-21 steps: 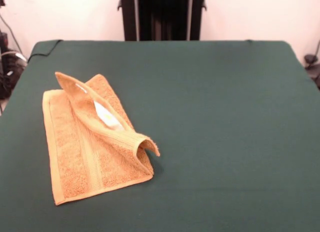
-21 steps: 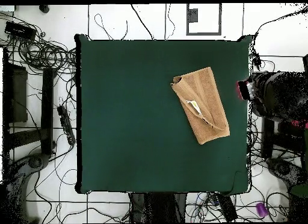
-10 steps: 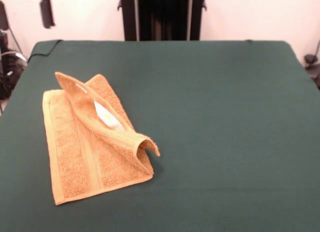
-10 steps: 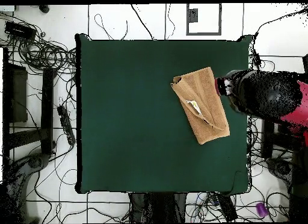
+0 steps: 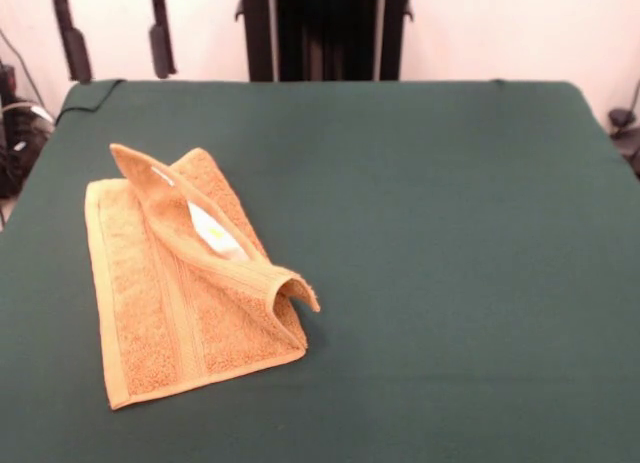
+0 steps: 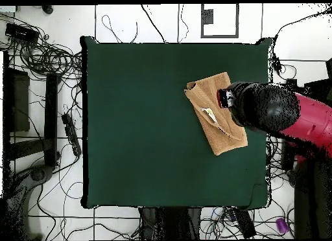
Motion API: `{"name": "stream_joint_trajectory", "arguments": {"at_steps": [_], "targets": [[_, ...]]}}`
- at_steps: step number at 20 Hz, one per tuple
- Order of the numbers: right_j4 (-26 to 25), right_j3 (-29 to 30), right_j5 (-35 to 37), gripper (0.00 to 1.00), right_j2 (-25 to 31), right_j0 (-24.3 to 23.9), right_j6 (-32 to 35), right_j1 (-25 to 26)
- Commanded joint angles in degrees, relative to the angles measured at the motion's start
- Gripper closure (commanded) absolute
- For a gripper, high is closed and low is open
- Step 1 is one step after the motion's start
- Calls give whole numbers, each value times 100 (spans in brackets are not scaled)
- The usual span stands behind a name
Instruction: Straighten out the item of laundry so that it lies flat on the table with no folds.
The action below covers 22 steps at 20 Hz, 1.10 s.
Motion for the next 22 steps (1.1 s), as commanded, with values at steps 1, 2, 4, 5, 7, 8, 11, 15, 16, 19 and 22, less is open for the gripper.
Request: {"name": "stream_joint_trajectory", "arguments": {"at_steps": [1,2,4,5,7,8,11,15,16,19,22], "targets": [[372,1370,-630,0,-26,379,1651,306],[410,1422,-700,0,-41,403,1674,306],[487,1605,-904,0,-73,465,1771,260],[526,1674,-1000,0,-91,489,1809,260],[609,1796,-1198,0,-127,544,1884,273],[652,1848,-1301,0,-145,576,1919,286],[761,1950,-1649,0,-195,667,1992,377],[948,1999,-1928,0,-242,737,1947,495],[990,2006,-1989,0,-260,764,1941,517],[1149,2021,-2073,0,-363,916,2009,550],[1345,1917,-2054,0,-478,1124,2094,604]]}}
